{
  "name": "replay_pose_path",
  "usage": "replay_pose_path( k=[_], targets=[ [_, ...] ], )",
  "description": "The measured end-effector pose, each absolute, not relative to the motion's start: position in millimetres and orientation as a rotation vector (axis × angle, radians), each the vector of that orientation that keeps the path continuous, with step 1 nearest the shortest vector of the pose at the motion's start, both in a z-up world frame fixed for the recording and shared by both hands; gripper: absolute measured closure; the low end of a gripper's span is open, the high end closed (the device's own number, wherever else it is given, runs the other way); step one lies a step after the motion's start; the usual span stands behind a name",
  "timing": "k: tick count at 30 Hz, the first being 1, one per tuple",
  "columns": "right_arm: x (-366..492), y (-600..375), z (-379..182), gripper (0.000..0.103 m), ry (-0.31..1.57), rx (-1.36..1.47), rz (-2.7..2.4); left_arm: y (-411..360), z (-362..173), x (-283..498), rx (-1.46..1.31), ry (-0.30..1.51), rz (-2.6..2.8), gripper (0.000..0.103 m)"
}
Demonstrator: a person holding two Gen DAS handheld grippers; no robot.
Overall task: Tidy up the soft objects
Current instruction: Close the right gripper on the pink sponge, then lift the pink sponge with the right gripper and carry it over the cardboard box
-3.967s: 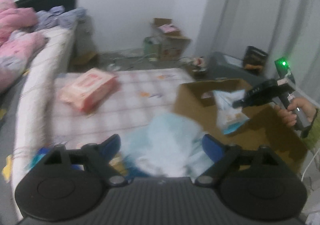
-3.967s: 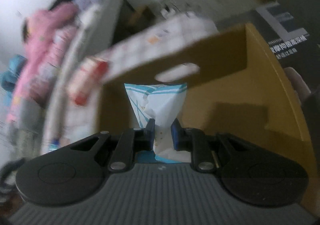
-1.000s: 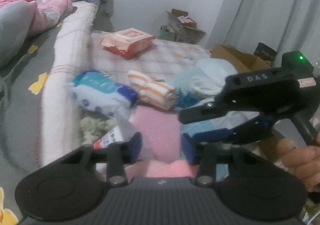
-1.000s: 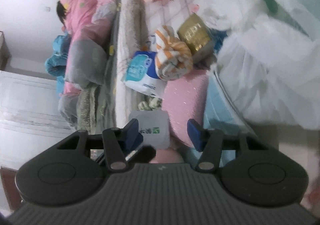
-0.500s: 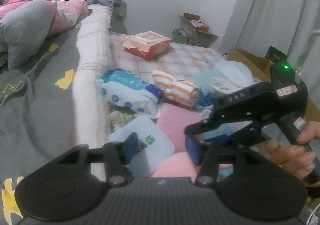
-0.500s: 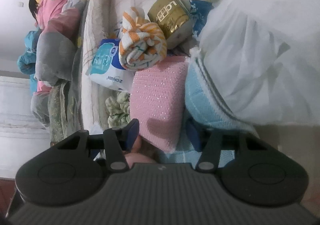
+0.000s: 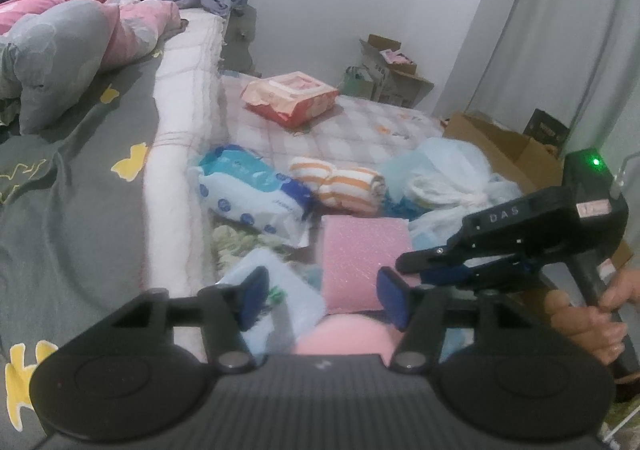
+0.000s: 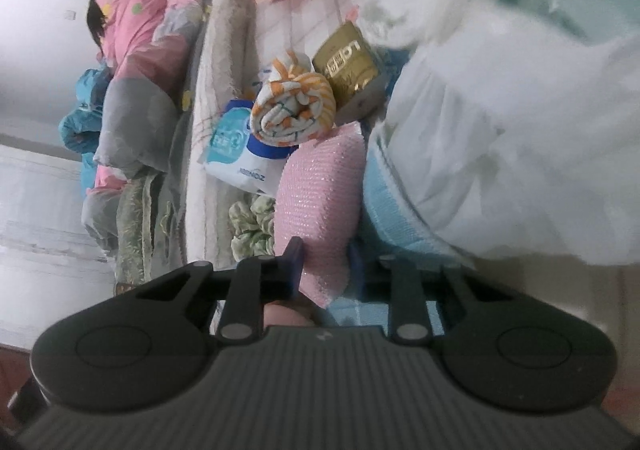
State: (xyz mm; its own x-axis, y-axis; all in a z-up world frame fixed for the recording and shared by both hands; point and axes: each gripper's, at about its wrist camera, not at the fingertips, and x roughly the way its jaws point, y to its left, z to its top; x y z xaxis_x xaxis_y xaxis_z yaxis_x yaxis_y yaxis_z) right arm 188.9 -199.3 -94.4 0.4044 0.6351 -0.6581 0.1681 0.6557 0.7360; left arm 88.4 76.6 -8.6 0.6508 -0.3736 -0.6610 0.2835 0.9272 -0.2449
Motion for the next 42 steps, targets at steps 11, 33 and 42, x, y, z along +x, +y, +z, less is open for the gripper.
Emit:
replay_pose_path(
  k=[11, 33, 42],
  targets=[
    [143.2, -250.6, -78.3, 0.081, 1.131, 0.751, 0.424, 27.9, -3.8, 62.0, -0.109, 0.856, -0.572, 0.038],
    [113.9, -280.8, -103.0, 0.06, 1.072, 0.7, 0.439, -54.4, -51.1, 55.4, 0.11, 0.948, -0.476, 0.039],
    [126.1, -262.3, -114.1, 0.062, 1.064, 0.715, 0.505, -68.7, -52.4, 60.0, 0.143, 0.938, -0.437, 0.038]
  ],
)
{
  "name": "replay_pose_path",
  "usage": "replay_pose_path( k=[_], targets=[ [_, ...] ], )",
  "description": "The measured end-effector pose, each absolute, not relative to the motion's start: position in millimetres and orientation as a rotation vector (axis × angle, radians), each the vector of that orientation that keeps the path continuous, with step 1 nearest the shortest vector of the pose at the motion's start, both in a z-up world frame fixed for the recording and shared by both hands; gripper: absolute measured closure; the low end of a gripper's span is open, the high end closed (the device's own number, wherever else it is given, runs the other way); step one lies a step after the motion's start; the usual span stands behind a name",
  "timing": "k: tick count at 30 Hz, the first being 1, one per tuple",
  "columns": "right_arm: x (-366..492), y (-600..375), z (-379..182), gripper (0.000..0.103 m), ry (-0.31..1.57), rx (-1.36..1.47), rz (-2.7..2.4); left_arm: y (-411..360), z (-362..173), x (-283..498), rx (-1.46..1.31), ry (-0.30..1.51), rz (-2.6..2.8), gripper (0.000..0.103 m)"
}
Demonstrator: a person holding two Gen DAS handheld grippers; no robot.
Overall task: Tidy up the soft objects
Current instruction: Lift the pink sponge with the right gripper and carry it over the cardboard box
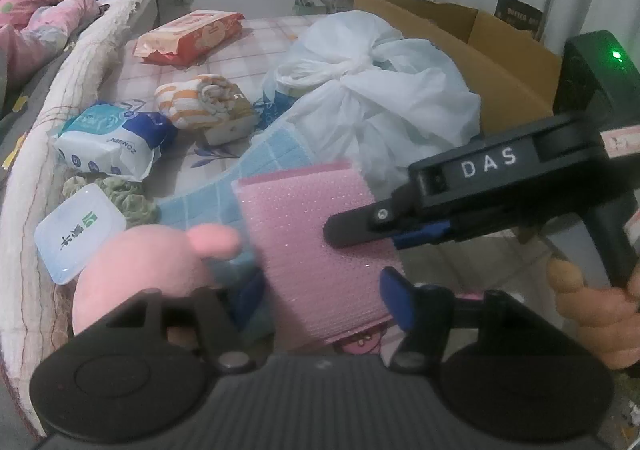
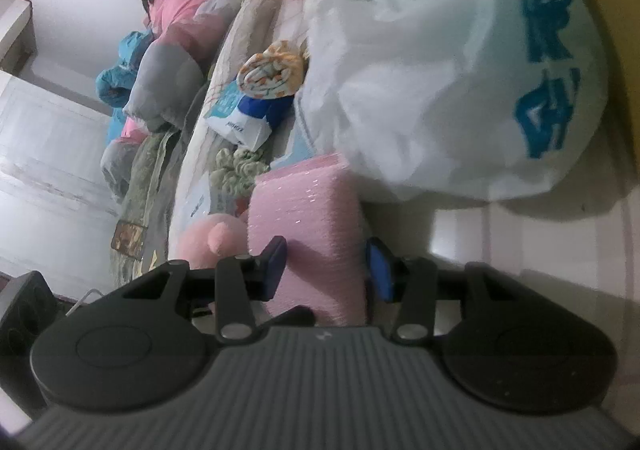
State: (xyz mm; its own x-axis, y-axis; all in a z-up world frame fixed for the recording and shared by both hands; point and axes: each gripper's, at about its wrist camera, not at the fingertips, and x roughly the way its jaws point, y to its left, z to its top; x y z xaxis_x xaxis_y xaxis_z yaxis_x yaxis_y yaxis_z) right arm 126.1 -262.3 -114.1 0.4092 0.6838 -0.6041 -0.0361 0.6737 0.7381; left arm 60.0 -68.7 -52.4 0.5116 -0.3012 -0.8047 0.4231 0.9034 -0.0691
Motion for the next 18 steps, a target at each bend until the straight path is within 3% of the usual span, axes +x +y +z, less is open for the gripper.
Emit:
replay_pose_path(
  k=[8, 18],
  targets=[
    [104.4, -268.8, -81.9, 0.065, 1.001, 0.697, 0.503, -70.1, -21.4, 40.0, 0.118, 0.881, -0.473, 0.038],
    [77.0, -316.3, -5.4, 0.067, 0.794, 0.691, 0.483, -107.8, 46.9, 39.8, 0.163, 0.721, -0.596, 0.038]
  ],
)
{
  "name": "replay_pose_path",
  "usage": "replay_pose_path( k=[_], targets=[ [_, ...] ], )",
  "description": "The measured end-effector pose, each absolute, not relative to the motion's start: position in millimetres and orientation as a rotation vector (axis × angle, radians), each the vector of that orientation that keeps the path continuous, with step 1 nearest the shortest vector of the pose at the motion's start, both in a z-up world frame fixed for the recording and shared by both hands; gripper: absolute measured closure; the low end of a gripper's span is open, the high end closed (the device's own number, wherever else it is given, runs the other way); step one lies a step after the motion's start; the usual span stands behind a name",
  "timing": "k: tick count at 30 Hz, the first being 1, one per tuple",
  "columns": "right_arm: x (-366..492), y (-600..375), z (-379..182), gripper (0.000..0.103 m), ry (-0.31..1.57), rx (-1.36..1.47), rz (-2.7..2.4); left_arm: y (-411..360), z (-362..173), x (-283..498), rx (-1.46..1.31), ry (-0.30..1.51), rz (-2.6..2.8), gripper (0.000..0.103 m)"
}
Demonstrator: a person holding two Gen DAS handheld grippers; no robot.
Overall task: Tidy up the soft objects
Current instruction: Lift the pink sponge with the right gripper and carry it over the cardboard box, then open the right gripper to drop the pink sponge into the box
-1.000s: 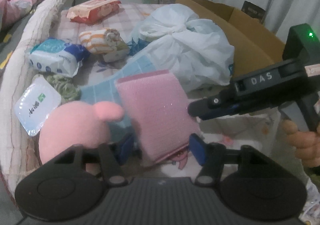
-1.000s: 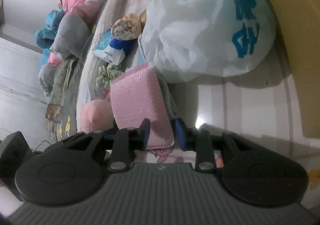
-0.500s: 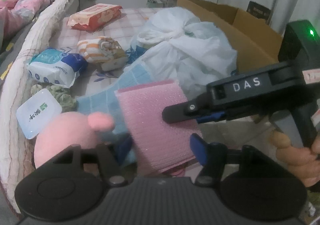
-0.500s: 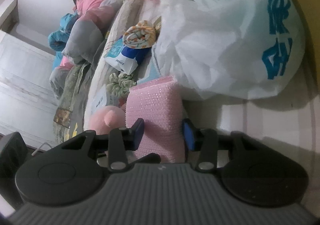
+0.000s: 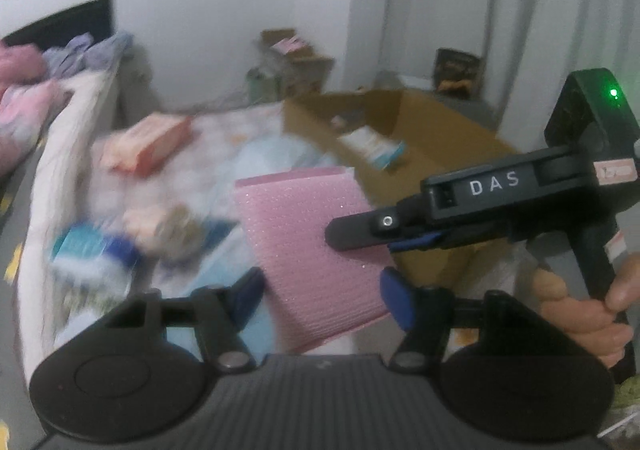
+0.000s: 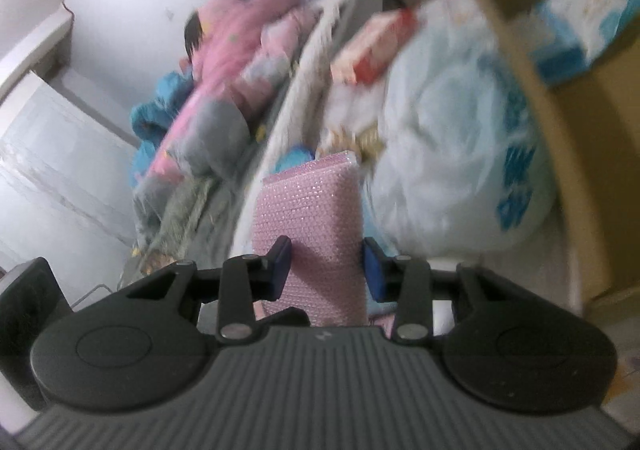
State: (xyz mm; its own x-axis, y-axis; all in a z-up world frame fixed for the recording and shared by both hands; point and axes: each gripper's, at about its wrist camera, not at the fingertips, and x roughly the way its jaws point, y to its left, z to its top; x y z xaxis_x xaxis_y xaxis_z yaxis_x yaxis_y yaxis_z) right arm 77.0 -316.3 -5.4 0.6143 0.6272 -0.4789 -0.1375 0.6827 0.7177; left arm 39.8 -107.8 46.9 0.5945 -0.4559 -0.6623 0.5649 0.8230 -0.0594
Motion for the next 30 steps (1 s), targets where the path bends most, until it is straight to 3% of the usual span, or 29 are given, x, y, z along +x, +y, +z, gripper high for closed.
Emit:
replay_pose_path(
  k=[7, 20, 21, 23, 30],
  targets=[
    [91.5, -397.0, 25.0, 0.069, 0.747, 0.726, 0.383, -183.1, 65.4, 85.0, 0.185, 0.711, -0.749, 0.036],
    [201.6, -550.4, 16.5, 0.071, 0.81, 0.718, 0.138, -341.1, 35.5, 206.0, 0.206, 0.793, -0.835, 0.034],
    [214.8, -560.8, 16.2, 0.071, 0.809, 0.708, 0.126, -350.7, 33.7, 215.8, 0.197, 0.793, -0.828, 0.033],
    [240.7, -580.5, 14.2, 0.072, 0.79, 0.707, 0.094, -366.7, 28.2, 237.1, 0.178, 0.803, -0.829, 0.019],
    [320.4, -620.1, -34.5, 0.07, 0.814, 0.553, -0.103, -377.4, -7.4, 286.0, 0.117, 0.925, -0.686, 0.018]
  ],
)
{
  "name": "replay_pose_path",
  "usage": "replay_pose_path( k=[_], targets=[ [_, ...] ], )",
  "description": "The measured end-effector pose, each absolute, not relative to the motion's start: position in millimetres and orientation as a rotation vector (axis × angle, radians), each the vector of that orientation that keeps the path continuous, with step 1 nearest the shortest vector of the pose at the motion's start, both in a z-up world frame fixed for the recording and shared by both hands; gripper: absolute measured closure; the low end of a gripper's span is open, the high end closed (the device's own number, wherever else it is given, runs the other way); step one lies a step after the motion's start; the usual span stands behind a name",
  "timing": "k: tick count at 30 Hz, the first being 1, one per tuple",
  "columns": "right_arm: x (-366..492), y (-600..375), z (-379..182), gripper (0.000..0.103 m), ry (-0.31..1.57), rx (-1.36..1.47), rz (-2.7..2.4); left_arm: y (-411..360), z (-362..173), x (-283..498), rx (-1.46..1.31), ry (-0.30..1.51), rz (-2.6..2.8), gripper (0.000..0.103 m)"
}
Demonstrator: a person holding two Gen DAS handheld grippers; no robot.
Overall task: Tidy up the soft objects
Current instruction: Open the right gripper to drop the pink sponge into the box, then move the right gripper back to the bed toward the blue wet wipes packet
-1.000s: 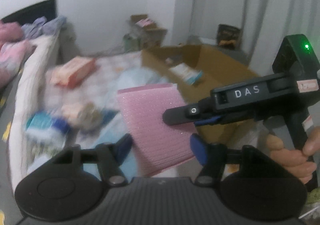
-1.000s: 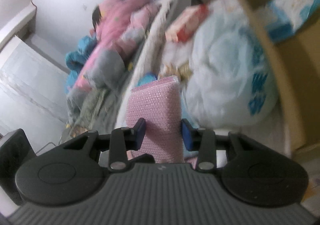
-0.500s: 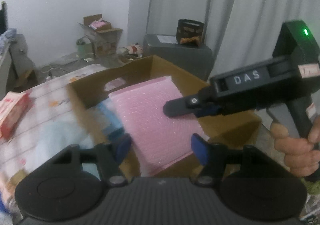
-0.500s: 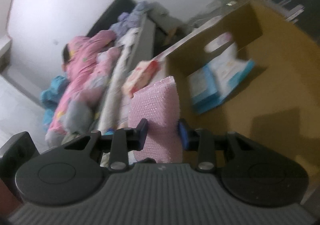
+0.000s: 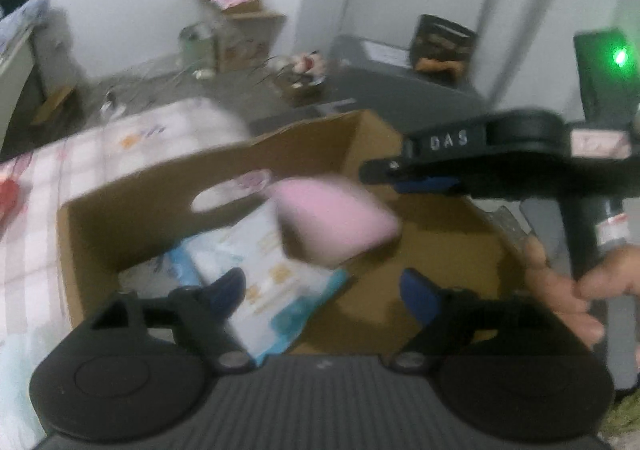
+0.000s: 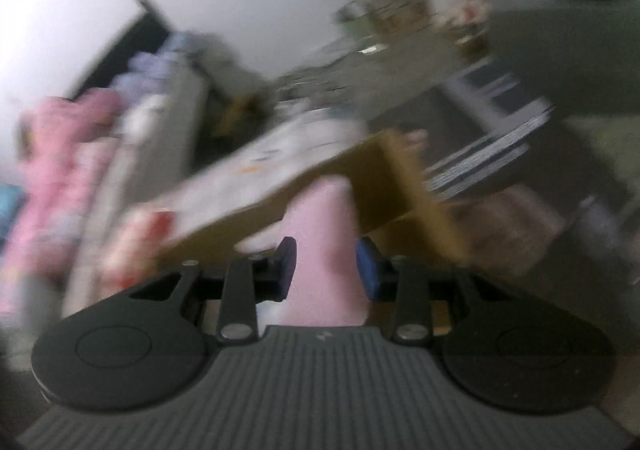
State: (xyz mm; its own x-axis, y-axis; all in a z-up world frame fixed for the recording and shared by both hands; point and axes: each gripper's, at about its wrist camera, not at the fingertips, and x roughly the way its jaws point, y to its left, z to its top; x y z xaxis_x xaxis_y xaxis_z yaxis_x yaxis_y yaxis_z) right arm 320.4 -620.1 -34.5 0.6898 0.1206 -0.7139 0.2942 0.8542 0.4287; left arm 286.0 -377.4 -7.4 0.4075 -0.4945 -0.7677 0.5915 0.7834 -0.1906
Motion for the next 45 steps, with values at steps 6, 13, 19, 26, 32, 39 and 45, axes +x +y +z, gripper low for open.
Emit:
replay_pose_path(
  k=[6, 13, 19, 26, 32, 39, 45],
  targets=[
    [320.9, -626.1, -45.5, 0.072, 0.781, 0.532, -0.124, -348.0, 0.3, 286.5, 0.114, 0.892, -0.661, 0.018],
    [289.2, -605.4, -24.3, 0.072, 0.764, 0.502, -0.12, -305.4, 43.5, 265.4, 0.118, 0.811, -0.646, 0.018],
    [274.9, -579.7, -4.9, 0.072, 0.768, 0.48, -0.088, -245.0, 76.4, 237.7, 0.111, 0.783, -0.608, 0.017],
    [218.8, -527.0, 40.3, 0.061, 0.731, 0.475, 0.037, -128.2, 106.2, 178.7, 0.089, 0.703, -0.499, 0.011],
    [156.9, -462.7, 62.4, 0.057, 0.704, 0.486, 0.222, -35.0, 103.8, 126.6, -0.016, 0.671, -0.357, 0.01],
    [123.0, -377.5, 62.0, 0.057, 0.731, 0.486, 0.391, 27.7, 77.8, 76.1, -0.085, 0.643, -0.27, 0.01],
    [119.6, -312.0, 46.4, 0.057, 0.812, 0.507, 0.482, 44.5, 44.9, 46.8, -0.083, 0.644, -0.221, 0.01]
  ],
)
